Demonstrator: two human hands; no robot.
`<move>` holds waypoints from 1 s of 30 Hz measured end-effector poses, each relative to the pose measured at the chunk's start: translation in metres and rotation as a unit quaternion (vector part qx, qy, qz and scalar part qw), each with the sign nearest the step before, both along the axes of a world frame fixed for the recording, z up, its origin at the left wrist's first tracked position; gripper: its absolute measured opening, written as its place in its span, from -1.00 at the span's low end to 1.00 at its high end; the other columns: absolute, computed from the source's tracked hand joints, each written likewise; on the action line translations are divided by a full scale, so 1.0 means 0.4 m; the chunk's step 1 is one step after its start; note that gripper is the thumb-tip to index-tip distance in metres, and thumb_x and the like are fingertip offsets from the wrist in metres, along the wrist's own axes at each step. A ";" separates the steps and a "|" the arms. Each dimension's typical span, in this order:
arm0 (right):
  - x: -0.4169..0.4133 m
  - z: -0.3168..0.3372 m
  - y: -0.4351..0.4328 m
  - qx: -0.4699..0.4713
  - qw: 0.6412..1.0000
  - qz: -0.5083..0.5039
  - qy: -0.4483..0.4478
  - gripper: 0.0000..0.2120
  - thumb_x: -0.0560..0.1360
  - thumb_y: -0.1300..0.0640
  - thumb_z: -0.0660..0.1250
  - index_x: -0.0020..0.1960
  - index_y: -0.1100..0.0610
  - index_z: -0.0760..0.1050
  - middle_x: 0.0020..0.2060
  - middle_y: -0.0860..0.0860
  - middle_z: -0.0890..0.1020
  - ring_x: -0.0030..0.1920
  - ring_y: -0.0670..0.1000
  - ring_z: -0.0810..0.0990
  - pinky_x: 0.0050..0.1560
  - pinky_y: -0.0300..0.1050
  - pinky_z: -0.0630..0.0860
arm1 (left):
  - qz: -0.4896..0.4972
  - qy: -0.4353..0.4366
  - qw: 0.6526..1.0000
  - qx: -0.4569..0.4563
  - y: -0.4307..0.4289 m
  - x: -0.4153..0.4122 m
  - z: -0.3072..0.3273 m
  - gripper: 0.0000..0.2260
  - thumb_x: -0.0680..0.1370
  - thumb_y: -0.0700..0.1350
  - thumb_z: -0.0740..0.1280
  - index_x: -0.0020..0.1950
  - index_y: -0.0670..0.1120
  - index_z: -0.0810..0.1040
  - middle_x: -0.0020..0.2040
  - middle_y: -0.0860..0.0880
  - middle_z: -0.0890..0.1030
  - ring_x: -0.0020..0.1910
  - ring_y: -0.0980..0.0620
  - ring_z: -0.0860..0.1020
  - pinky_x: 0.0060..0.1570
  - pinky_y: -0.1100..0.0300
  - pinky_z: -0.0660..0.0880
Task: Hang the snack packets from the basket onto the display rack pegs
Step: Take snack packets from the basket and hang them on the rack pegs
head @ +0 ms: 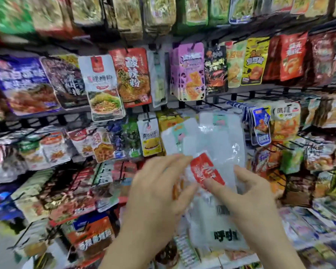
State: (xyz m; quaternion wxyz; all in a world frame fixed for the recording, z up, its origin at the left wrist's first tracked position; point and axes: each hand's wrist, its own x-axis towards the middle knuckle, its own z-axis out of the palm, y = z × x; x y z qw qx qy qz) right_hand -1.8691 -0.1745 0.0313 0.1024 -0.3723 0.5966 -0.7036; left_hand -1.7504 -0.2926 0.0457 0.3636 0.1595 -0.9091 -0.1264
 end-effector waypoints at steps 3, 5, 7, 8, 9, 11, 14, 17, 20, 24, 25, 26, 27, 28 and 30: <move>0.031 0.009 -0.032 -0.001 1.000 0.014 0.025 -0.73 0.30 0.10 0.50 -0.14 -0.26 0.67 -0.24 -0.14 0.73 -0.23 -0.20 0.67 -0.22 -0.34 0.55 | -0.054 0.005 0.980 0.189 -0.020 -0.004 0.016 -0.55 0.46 0.14 0.41 0.28 0.44 0.35 0.14 0.41 0.42 0.16 0.47 0.38 0.14 0.22 0.49; 0.053 0.005 -0.065 -0.008 1.000 0.008 0.012 -0.71 0.26 0.12 0.52 -0.16 -0.26 0.67 -0.26 -0.14 0.72 -0.26 -0.22 0.66 -0.23 -0.36 0.54 | -0.072 0.041 0.942 0.325 -0.045 0.019 0.013 -0.50 0.44 -0.10 0.50 0.14 0.43 0.41 0.00 0.49 0.44 -0.01 0.60 0.41 -0.02 0.35 0.54; 0.074 -0.001 -0.100 -0.025 1.000 0.010 -0.011 -0.74 0.22 0.12 0.52 -0.19 -0.20 0.70 -0.29 -0.10 0.73 -0.30 -0.21 0.65 -0.26 -0.35 0.54 | -0.071 0.061 0.934 0.346 -0.076 0.041 0.006 -0.60 0.43 -0.24 0.49 -0.04 0.29 0.53 -0.14 0.37 0.59 -0.13 0.43 0.55 -0.14 0.38 0.53; 0.081 -0.004 -0.116 -0.030 0.999 0.007 -0.023 -0.77 0.23 0.16 0.52 -0.24 -0.17 0.71 -0.32 -0.09 0.72 -0.34 -0.22 0.63 -0.29 -0.35 0.53 | -0.065 0.077 0.930 0.353 -0.090 0.054 0.000 -0.65 0.44 -0.25 0.48 -0.08 0.24 0.56 -0.16 0.26 0.63 -0.17 0.30 0.60 -0.17 0.29 0.56; 0.088 -0.007 -0.130 -0.034 0.999 0.002 -0.038 -0.77 0.26 0.23 0.53 -0.30 -0.12 0.71 -0.36 -0.07 0.71 -0.39 -0.23 0.60 -0.34 -0.35 0.52 | -0.060 0.106 0.922 0.368 -0.104 0.067 -0.009 -0.68 0.45 -0.26 0.47 -0.08 0.20 0.56 -0.17 0.16 0.65 -0.19 0.20 0.61 -0.20 0.22 0.58; 0.094 -0.019 -0.151 -0.034 0.997 -0.004 -0.066 -0.79 0.27 0.29 0.53 -0.34 -0.02 0.70 -0.39 -0.04 0.70 -0.45 -0.24 0.56 -0.41 -0.37 0.50 | -0.052 0.189 0.880 0.431 -0.127 0.093 -0.020 -0.77 0.47 -0.27 0.45 -0.08 0.08 0.58 -0.20 0.05 0.67 -0.23 0.11 0.62 -0.30 0.23 0.55; 0.092 -0.049 -0.176 -0.008 0.999 -0.015 -0.036 -0.63 0.16 0.23 0.60 -0.14 -0.11 0.63 -0.21 -0.23 0.71 -0.29 -0.37 0.58 -0.27 -0.52 0.46 | -0.041 0.264 0.811 0.521 -0.157 0.129 -0.035 -0.88 0.43 -0.13 0.42 -0.05 -0.07 0.59 -0.21 -0.06 0.68 -0.27 0.01 0.61 -0.36 0.23 0.54; 0.089 -0.095 -0.206 0.052 0.998 0.013 0.046 -0.17 0.19 0.28 0.65 0.19 -0.43 0.44 0.17 -0.48 0.50 0.18 -0.41 0.47 0.10 -0.35 0.49 | 0.011 0.299 0.790 0.535 -0.184 0.155 -0.069 -0.98 0.45 -0.07 0.41 -0.14 0.03 0.64 -0.24 -0.08 0.66 -0.33 0.01 0.58 -0.37 0.21 0.51; 0.091 -0.134 -0.243 0.109 0.989 0.073 0.071 0.11 0.06 0.17 0.67 0.40 -0.45 0.20 0.32 -0.48 0.38 0.34 -0.32 0.38 0.28 -0.23 0.39 | 0.078 0.326 0.775 0.536 -0.209 0.183 -0.099 -0.94 0.52 -0.07 0.39 -0.09 -0.03 0.63 -0.24 -0.12 0.67 -0.31 -0.08 0.59 -0.33 0.08 0.51; 0.080 -0.164 -0.297 0.166 0.979 0.121 0.014 -0.15 0.10 0.37 0.66 0.13 -0.28 0.39 -0.26 -0.53 0.58 -0.21 -0.56 0.50 -0.25 -0.61 0.39 | 0.121 0.364 0.756 0.531 -0.251 0.230 -0.101 -0.88 0.51 -0.10 0.37 -0.16 -0.06 0.68 -0.21 -0.07 0.71 -0.25 -0.04 0.67 -0.21 0.05 0.63; 0.078 -0.171 -0.304 0.187 0.973 0.137 -0.011 -0.28 0.14 0.43 0.63 0.05 -0.20 0.47 -0.37 -0.45 0.60 -0.33 -0.52 0.51 -0.34 -0.58 0.39 | 0.127 0.375 0.753 0.525 -0.267 0.243 -0.098 -0.88 0.53 -0.14 0.35 -0.13 -0.09 0.67 -0.23 -0.05 0.71 -0.30 0.04 0.67 -0.31 0.18 0.60; 0.073 -0.181 -0.312 0.204 0.965 0.161 -0.027 -0.40 0.17 0.45 0.60 -0.01 -0.10 0.55 -0.40 -0.34 0.64 -0.39 -0.44 0.54 -0.38 -0.54 0.41 | 0.134 0.385 0.747 0.525 -0.287 0.258 -0.097 -0.88 0.55 -0.17 0.33 -0.09 -0.14 0.66 -0.25 -0.04 0.71 -0.34 0.08 0.66 -0.39 0.25 0.56; 0.069 -0.196 -0.320 0.216 0.959 0.181 -0.044 -0.50 0.19 0.46 0.59 -0.04 0.00 0.61 -0.37 -0.21 0.69 -0.39 -0.37 0.57 -0.38 -0.49 0.45 | 0.137 0.389 0.742 0.529 -0.309 0.272 -0.096 -0.87 0.57 -0.17 0.31 -0.07 -0.16 0.64 -0.26 -0.06 0.71 -0.34 0.06 0.66 -0.41 0.26 0.55; 0.064 -0.213 -0.325 0.237 0.950 0.197 -0.049 -0.56 0.19 0.47 0.58 -0.04 0.08 0.65 -0.30 -0.07 0.73 -0.33 -0.29 0.61 -0.34 -0.43 0.49 | 0.139 0.384 0.741 0.533 -0.333 0.284 -0.097 -0.86 0.57 -0.16 0.31 -0.08 -0.16 0.65 -0.24 -0.11 0.71 -0.32 -0.01 0.66 -0.36 0.22 0.56; 0.069 -0.219 -0.343 0.274 0.938 0.206 -0.049 -0.64 0.21 0.52 0.54 -0.11 0.15 0.71 -0.19 0.11 0.73 -0.19 -0.11 0.67 -0.26 -0.35 0.50 | 0.149 0.358 0.751 0.534 -0.390 0.303 -0.100 -0.85 0.56 -0.12 0.33 -0.09 -0.13 0.67 -0.18 -0.20 0.70 -0.26 -0.13 0.64 -0.19 0.04 0.57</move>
